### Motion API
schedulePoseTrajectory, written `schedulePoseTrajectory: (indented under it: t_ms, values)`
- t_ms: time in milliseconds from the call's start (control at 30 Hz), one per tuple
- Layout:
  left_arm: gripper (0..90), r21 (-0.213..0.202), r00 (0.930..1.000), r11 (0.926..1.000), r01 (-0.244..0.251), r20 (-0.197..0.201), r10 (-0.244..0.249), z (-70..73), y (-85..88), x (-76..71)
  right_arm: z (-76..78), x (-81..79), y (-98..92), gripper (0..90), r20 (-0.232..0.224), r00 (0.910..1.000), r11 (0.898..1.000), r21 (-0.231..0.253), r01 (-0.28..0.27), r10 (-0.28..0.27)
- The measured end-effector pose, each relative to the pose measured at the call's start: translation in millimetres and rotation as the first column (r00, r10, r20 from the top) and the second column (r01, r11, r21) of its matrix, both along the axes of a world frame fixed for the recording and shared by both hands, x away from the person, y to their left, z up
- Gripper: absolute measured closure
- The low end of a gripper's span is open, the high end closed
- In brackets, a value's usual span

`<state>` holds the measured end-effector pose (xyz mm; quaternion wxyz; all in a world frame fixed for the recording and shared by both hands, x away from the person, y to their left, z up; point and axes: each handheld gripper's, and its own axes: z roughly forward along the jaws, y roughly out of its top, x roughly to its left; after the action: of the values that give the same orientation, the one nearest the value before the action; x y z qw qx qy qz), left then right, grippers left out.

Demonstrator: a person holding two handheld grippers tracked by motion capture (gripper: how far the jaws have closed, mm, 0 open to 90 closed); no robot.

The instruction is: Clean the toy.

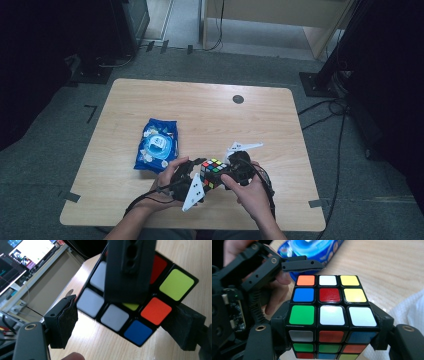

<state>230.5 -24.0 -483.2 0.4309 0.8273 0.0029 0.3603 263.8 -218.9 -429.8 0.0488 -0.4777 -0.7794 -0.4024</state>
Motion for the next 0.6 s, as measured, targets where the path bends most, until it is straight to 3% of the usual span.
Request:
schedulePoseTrajectory:
  t_ms: [100, 167, 200, 267, 300, 367, 467, 500, 600]
  values:
    - [18.7, 0.029, 0.9998, 0.9995, 0.015, 0.011, -0.016, -3.8, -4.4, -3.1, -3.1, 2.1, 1.4, 34.1, -0.028, 0.9996, 1.000, -0.029, -0.012, 0.011]
    - [23.5, 0.042, 0.9993, 0.9987, 0.028, 0.023, -0.029, -6.5, -6.3, -5.4, -6.2, 3.8, 3.3, 34.0, -0.046, 0.9988, 0.998, -0.052, -0.019, 0.017]
    - [25.7, 0.030, 0.9994, 0.9991, 0.028, 0.017, -0.029, -6.9, -6.5, -5.7, -6.9, 3.9, 3.5, 34.0, -0.044, 0.9989, 0.998, -0.053, -0.017, 0.014]
    - [31.5, -0.002, 0.9972, 0.9987, 0.052, -0.054, -0.052, -4.5, -2.2, -2.1, -6.9, 4.2, 1.9, 33.2, -0.026, 0.9996, 0.999, -0.048, -0.008, 0.006]
    - [34.3, -0.041, 0.9942, 0.9980, 0.050, -0.094, -0.053, -2.9, 1.1, 0.9, -5.5, 4.7, -0.8, 31.7, -0.013, 0.9999, 1.000, -0.017, -0.001, 0.001]
    - [34.3, -0.073, 0.9881, 0.9967, 0.037, -0.146, -0.047, -0.5, 6.3, 6.9, -2.7, 6.6, -9.0, 29.7, -0.008, 0.9999, 0.998, 0.069, -0.007, 0.008]
    - [34.4, -0.106, 0.9821, 0.9944, 0.004, -0.187, -0.024, 1.6, 12.3, 13.0, 1.9, 6.1, -16.4, 26.6, 0.041, 0.9991, 0.994, 0.110, -0.019, 0.015]
    - [34.4, -0.118, 0.9801, 0.9930, -0.006, -0.198, -0.018, 2.1, 14.4, 14.8, 3.7, 5.4, -18.7, 25.1, 0.079, 0.9968, 0.993, 0.115, -0.023, 0.014]
    - [34.4, -0.155, 0.9699, 0.9873, -0.034, -0.243, -0.005, 3.1, 20.1, 20.3, 8.2, 3.4, -25.6, 23.9, 0.200, 0.9797, 0.994, 0.106, -0.021, -0.001]
